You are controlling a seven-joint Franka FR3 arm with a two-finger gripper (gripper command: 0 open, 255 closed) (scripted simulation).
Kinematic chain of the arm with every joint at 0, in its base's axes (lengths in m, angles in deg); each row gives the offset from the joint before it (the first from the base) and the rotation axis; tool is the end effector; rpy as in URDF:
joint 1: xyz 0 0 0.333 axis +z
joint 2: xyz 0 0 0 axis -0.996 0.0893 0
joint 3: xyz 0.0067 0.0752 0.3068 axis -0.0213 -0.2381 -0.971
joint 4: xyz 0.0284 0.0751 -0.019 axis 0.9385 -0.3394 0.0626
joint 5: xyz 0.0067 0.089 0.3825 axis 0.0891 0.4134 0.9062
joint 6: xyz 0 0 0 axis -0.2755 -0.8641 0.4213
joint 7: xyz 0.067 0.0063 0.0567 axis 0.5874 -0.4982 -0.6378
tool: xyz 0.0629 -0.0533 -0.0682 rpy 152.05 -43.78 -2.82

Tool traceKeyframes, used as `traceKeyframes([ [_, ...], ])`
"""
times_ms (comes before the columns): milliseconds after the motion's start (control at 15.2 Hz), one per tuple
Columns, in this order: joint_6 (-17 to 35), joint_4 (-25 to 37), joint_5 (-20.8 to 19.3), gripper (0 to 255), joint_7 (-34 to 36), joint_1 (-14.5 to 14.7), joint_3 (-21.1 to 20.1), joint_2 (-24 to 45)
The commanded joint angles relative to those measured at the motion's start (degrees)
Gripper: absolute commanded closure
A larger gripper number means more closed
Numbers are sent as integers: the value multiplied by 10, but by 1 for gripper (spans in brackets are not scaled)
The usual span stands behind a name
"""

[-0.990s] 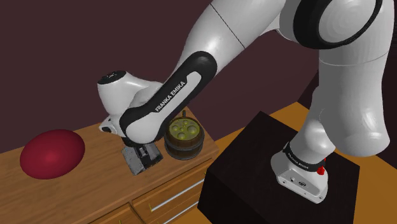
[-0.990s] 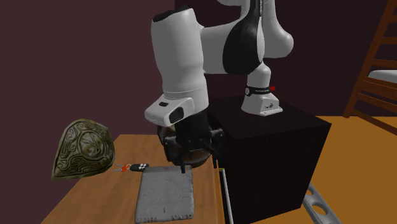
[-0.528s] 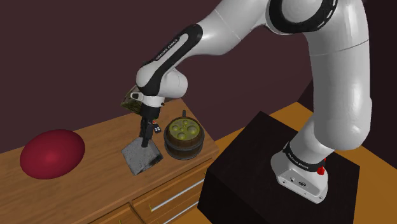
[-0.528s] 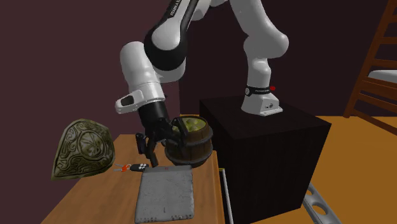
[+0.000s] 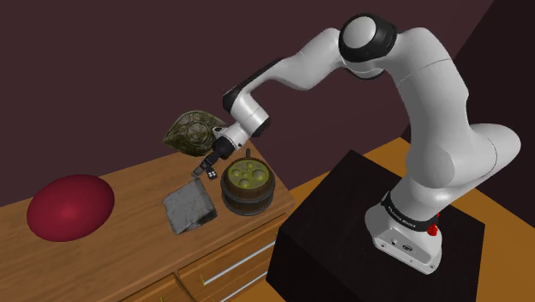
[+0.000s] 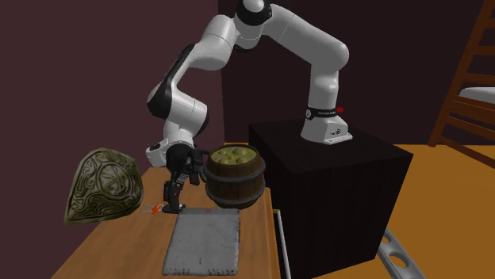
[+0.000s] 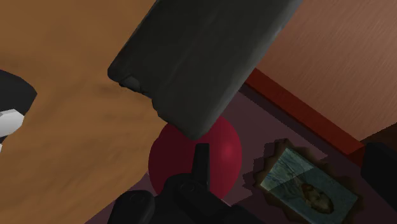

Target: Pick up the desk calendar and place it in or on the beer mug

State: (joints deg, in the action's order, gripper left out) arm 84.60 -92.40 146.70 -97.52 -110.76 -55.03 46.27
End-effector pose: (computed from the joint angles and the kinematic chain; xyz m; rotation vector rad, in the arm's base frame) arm 0.5780 0.1719 0.0753 -1.6975 -0.6054 -0.3914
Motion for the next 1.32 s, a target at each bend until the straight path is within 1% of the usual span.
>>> traceKeyframes([
  [0,37,13,34,0,-29,-12,15,45],
  [396,12,40,113,0,-53,72,69,33],
  [462,13,47,122,0,-55,85,73,36],
  [990,12,47,122,0,-55,85,74,36],
  [1056,14,42,125,255,-59,84,72,35],
  [1254,14,22,129,255,-64,75,69,20],
])
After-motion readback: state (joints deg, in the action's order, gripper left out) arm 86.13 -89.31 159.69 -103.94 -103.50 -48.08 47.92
